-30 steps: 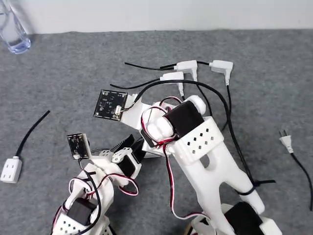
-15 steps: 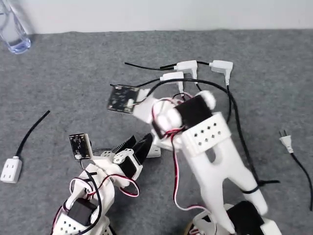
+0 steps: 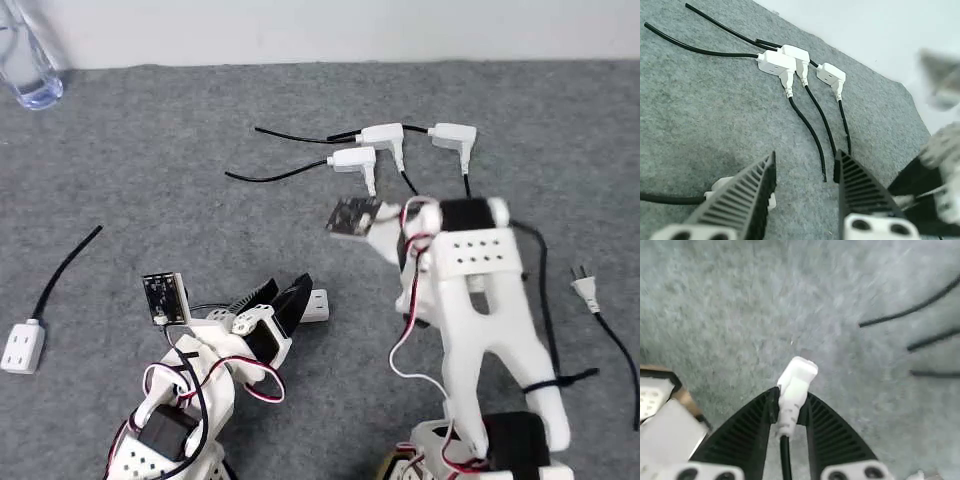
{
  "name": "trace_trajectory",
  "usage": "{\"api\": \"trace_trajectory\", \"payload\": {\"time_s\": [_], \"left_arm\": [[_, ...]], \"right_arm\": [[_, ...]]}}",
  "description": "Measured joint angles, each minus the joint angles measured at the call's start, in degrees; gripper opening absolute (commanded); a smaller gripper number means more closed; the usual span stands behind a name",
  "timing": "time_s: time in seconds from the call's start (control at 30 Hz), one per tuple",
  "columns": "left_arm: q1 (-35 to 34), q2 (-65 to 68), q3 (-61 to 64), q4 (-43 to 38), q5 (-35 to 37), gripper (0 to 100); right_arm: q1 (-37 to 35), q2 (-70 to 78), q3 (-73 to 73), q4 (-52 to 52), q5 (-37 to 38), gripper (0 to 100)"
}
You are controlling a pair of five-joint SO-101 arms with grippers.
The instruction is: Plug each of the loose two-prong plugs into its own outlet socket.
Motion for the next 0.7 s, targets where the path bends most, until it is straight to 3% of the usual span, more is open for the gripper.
{"api": "trace_trajectory", "payload": {"time_s": [0.3,0.7], "left_arm": [[0.0,0.0,0.0,0.0,0.0,18],[0.0,0.0,0.0,0.0,0.0,18]], "right_arm": [[-9.1,0.0,8.9,-8.7,-3.1,0.8],[-2.8,0.0,12.2,-14.2,-4.6,0.8]]}}
